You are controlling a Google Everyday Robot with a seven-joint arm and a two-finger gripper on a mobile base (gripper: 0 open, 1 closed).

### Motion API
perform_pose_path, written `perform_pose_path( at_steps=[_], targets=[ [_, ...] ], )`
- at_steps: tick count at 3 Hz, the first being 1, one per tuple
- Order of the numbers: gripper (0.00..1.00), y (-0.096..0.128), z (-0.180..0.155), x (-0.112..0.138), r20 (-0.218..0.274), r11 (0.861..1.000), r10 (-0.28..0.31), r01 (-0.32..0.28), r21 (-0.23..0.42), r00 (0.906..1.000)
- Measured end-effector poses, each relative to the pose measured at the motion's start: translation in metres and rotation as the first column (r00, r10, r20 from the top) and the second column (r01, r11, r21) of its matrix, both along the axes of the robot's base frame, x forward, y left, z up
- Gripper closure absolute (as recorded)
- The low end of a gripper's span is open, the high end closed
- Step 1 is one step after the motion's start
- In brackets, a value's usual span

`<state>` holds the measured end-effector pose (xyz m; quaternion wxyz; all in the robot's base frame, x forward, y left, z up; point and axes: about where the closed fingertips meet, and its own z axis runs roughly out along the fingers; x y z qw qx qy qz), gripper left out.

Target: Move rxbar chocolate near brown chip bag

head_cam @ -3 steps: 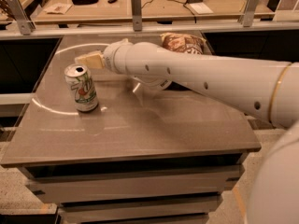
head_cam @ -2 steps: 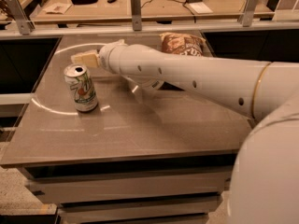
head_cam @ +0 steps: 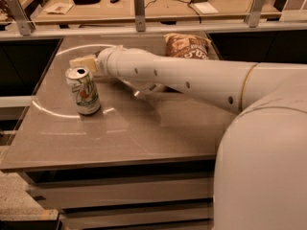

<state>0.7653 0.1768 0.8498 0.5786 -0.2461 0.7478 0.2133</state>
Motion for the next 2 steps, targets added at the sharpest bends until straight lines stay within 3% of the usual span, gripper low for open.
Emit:
perform_pose_path(
  at_steps=[1, 2],
  targets=[
    [0.17, -0.006, -0.006, 0.006, -0.002, 1.0, 0.012, -0.012, 0.007, 0.9999],
    [0.4, -0.018, 0.008, 0.005, 0.033, 0.998, 0.053, -0.053, 0.021, 0.9981]
  ],
)
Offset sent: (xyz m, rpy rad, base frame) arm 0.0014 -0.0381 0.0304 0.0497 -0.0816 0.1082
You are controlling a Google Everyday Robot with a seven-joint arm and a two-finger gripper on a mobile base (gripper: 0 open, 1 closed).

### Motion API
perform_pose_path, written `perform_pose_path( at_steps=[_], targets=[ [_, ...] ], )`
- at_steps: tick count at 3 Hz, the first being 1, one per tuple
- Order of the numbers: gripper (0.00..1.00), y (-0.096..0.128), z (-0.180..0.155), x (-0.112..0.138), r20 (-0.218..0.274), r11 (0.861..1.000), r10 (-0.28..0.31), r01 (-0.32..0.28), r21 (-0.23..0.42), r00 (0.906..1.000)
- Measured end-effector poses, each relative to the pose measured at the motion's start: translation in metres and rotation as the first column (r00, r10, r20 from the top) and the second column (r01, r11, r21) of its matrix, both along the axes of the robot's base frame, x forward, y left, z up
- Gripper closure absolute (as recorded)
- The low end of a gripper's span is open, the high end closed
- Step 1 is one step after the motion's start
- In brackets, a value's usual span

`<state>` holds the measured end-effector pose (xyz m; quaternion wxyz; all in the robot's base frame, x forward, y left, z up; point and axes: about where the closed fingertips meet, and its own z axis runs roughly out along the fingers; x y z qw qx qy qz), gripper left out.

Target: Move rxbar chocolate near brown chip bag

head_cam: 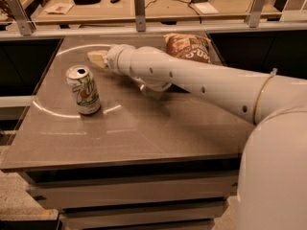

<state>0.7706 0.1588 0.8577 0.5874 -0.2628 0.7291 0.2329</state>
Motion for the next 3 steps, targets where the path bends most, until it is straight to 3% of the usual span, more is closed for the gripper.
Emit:
perform_pose_path(
  at_steps=[1, 2, 3],
  targets=[
    [0.64, -0.012, 0.021, -0.002, 0.054, 0.998, 0.048, -0.049, 0.029, 0.9974],
    [0.87, -0.013, 0.058, -0.008, 0.137, 0.995, 0.084, -0.091, 0.043, 0.987],
    [0.95, 0.012, 0.086, -0.033, 0.138, 0.984, 0.16, -0.168, 0.055, 0.9775]
  ],
)
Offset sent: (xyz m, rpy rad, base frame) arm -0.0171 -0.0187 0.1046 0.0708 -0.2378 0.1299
